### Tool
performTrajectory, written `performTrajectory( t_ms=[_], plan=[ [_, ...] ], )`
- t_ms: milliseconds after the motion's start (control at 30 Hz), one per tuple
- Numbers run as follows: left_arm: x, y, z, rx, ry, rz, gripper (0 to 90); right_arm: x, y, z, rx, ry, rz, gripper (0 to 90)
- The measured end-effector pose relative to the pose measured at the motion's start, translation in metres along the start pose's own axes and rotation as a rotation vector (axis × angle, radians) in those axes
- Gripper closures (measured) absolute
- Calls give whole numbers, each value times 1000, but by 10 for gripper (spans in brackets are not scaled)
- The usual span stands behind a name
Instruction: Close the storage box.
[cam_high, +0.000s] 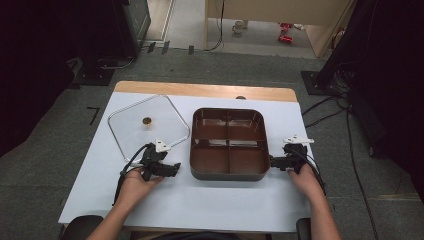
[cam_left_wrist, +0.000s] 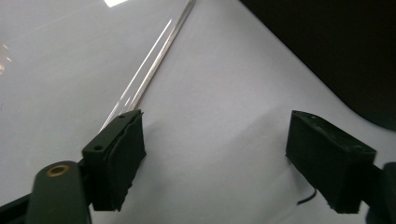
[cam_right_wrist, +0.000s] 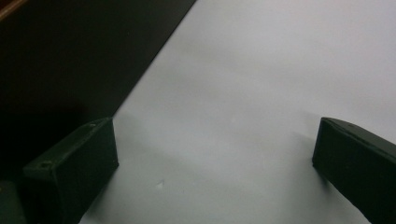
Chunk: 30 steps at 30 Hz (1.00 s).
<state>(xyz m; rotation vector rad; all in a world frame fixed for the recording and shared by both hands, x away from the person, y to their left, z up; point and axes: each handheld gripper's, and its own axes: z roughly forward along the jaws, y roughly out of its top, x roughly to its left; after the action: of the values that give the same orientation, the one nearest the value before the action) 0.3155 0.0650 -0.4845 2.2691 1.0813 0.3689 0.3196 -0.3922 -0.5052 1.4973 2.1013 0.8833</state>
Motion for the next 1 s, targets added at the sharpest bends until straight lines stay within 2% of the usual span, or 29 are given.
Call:
performTrajectory(
  t_ms=[67,100,133,267,433,500,567,733,1000],
  plan=[
    [-1,0,-1,8,-10,4,229,0,0,0,0,0,0,0],
    [-1,1,-2,23,-32,5,214,0,0,0,0,0,0,0],
    [-1,1,-2,23,-32,5,202,0,0,0,0,0,0,0],
    [-2,2,-5,43,-74,25,192,0,0,0,1,0,-1,0],
    [-5,4,-13,15,-135,65,153,0,0,0,0,0,0,0],
    [-4,5,-15,11,-148,69,149,0,0,0,0,0,0,0],
    [-3,5,-17,8,-149,73,149,0,0,0,0,0,0,0],
    [3,6,-27,-41,-133,78,150,0,0,0,0,0,0,0],
    [13,8,-31,-61,-121,71,164,0,0,0,0,0,0,0]
  ],
)
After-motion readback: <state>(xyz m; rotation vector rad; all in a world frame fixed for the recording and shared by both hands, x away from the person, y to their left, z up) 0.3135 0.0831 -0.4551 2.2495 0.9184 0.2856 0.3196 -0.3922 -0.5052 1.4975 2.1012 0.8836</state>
